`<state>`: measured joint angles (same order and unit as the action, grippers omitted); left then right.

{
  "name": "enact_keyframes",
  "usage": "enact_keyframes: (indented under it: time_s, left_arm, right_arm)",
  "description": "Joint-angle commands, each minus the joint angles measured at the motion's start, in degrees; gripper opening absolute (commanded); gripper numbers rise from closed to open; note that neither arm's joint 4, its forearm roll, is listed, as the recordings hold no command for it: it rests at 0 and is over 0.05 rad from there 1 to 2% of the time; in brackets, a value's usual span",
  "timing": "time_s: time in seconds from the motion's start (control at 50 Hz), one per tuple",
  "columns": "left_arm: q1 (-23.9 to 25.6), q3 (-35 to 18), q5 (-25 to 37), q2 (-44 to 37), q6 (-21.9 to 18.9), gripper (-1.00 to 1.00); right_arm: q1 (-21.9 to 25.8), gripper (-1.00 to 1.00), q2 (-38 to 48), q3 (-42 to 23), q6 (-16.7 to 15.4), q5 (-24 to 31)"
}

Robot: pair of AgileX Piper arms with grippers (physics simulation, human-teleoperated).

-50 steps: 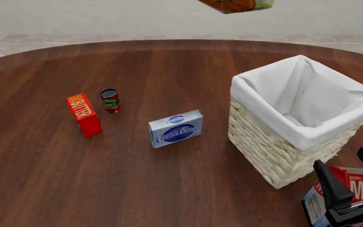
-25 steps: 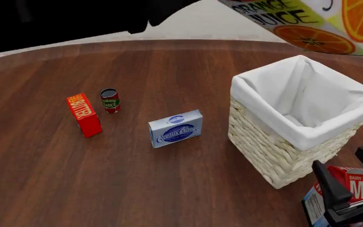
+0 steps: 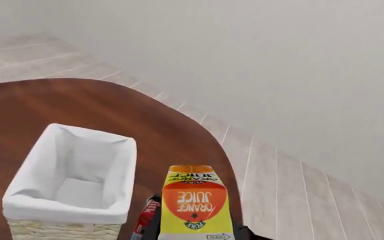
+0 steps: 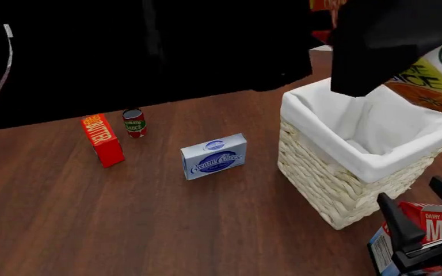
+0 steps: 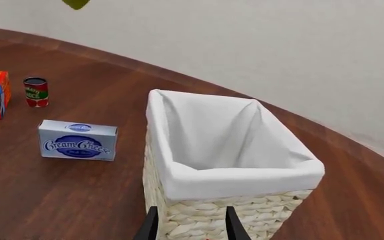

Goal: Pick up the orange juice, and put it in the basket.

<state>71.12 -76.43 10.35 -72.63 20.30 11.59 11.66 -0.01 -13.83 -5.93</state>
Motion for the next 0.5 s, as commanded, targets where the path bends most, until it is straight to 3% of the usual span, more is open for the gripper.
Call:
enact_keyframes:
  time_s: [0.02,0.24,0.5]
  left_arm:
    - [-0.94,-1.44,-0.72,-3.47,-2.22,-1.00]
    - [-2.37,-3.81,-0.05,-8.06,-3.89,-1.00]
    - [-4.91,-7.71,2.33,-13.57,-7.47,-1.00]
  right_arm:
    - [0.20,1.00,0.32,0.00,-0.26,-0.04]
    - [-0.02,1.00,-3.83,0.00,-0.45,4.24]
    - [0.36,1.00,-2.93,0.00,-0.73,3.66]
